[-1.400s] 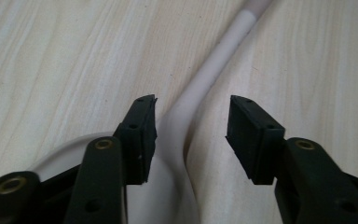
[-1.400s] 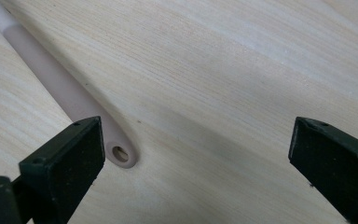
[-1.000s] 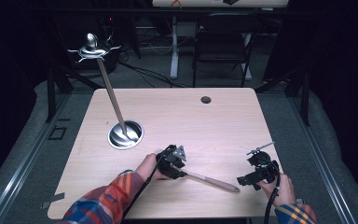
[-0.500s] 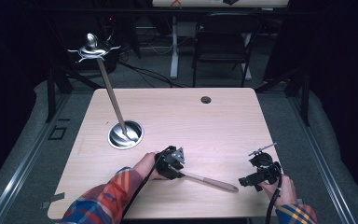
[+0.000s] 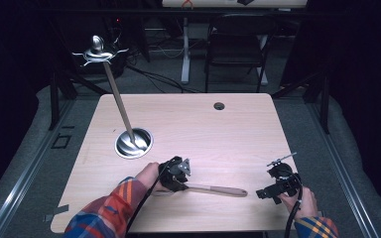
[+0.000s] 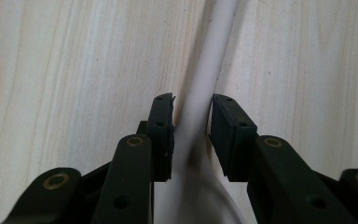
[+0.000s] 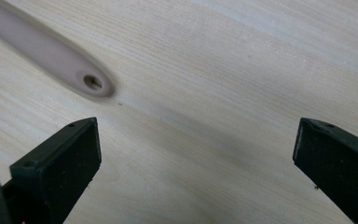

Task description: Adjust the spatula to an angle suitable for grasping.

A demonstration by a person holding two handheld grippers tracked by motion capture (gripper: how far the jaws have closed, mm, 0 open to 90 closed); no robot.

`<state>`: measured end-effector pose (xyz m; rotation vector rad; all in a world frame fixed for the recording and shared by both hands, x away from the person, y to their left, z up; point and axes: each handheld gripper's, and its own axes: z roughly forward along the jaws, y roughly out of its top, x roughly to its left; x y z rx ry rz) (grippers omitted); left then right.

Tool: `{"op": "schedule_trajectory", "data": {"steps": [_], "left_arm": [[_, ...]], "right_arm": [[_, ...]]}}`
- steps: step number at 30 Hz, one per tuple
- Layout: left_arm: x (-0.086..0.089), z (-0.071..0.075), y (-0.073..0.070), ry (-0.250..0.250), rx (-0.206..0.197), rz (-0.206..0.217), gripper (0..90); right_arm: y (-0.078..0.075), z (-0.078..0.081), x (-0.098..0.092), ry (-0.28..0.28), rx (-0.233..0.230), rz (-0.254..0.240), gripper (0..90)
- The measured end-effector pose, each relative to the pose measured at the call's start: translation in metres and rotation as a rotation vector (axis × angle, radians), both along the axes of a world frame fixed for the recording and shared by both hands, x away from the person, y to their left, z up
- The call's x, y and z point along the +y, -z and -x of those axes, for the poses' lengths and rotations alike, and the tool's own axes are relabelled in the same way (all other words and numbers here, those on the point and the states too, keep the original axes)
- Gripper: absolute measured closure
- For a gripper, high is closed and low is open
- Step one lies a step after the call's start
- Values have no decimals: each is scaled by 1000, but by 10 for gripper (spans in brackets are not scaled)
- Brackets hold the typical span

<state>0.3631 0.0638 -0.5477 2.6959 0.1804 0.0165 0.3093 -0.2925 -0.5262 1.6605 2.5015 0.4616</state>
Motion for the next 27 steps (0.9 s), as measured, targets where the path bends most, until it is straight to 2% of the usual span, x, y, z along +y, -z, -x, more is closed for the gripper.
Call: {"op": "schedule_trajectory", "data": {"steps": [1,2,3,4,5,7,8,11,18,19,20,21,22,25,27], "left_arm": [[1,1,0,-8,6,-1,700],[3,1,-1,-2,0,-15,704],[4,2,-1,-8,8,-21,705],[5,2,-2,-9,6,-26,708],[6,4,-2,-20,15,-29,710],[7,4,-2,-19,13,-40,715],[10,4,-2,-24,16,-44,715],[15,5,-3,-36,27,-48,722],[31,6,-3,-100,65,-50,725],[33,7,-3,-109,65,-53,726],[33,7,-3,-109,65,-53,726],[38,8,-4,-136,74,-60,726],[38,8,-4,-136,74,-60,726],[49,9,-4,-181,89,-64,726],[55,9,-4,-213,102,-66,726]], "right_arm": [[0,0,0,-1,9,8,7],[5,1,2,22,-18,-30,7],[5,1,2,15,-14,-18,7],[2,-1,1,-21,19,21,7],[4,0,3,0,0,5,7],[4,0,3,-1,1,4,7],[3,-1,2,-24,21,16,7],[4,-1,2,-30,28,20,7],[5,-1,3,-31,39,25,7],[8,0,4,-11,16,-4,7],[8,0,4,-11,16,-4,7],[6,-2,3,-49,54,31,7],[6,-1,4,-50,55,32,7],[7,-2,4,-57,61,44,7],[7,-2,5,-60,62,29,7]]}}
